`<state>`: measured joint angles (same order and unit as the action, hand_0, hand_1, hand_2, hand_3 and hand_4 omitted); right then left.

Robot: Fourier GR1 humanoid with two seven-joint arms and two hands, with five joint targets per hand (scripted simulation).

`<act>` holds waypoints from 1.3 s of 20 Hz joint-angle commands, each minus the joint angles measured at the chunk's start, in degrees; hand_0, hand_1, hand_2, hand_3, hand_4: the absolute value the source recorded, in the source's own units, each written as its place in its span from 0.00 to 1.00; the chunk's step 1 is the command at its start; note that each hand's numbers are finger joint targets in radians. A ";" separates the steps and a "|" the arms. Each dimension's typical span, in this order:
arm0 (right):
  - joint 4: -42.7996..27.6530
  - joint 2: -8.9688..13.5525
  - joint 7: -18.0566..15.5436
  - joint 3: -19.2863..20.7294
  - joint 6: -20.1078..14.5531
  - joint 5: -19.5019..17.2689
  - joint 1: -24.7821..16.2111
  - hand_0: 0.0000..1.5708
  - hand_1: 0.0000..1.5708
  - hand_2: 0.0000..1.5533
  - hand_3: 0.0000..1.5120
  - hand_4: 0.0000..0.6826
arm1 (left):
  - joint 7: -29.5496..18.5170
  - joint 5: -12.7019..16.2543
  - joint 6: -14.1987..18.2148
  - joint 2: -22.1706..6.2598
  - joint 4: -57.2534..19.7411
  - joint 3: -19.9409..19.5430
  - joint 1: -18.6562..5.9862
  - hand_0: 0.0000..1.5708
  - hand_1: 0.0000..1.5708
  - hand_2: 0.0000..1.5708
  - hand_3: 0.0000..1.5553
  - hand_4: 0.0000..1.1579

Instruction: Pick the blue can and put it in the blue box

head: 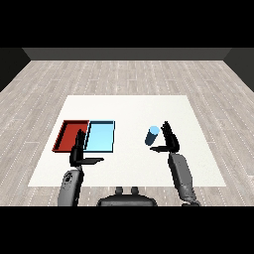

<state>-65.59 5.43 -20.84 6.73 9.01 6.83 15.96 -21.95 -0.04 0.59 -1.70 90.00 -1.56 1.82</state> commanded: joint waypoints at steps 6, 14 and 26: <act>13.74 3.90 -0.64 4.36 2.19 2.14 7.94 0.00 0.00 0.00 0.00 0.00 | -3.16 1.31 -1.25 -0.52 -3.57 -1.60 -0.68 0.00 0.00 0.00 0.00 0.00; 21.67 2.27 -1.94 4.39 -1.81 1.33 12.43 0.00 0.00 0.00 0.00 0.00 | 0.47 1.80 -1.61 -0.99 2.94 -1.05 2.69 0.00 0.00 0.00 0.00 0.00; 38.12 0.83 -8.71 6.65 -1.48 2.69 21.08 0.00 0.00 0.00 0.00 0.00 | 0.26 1.00 -1.02 -1.61 4.45 -1.36 3.49 0.00 0.00 0.00 0.00 0.00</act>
<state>-33.49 5.88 -27.81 12.21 7.50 9.17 32.85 -21.92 0.34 0.47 -2.58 91.25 -2.68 2.50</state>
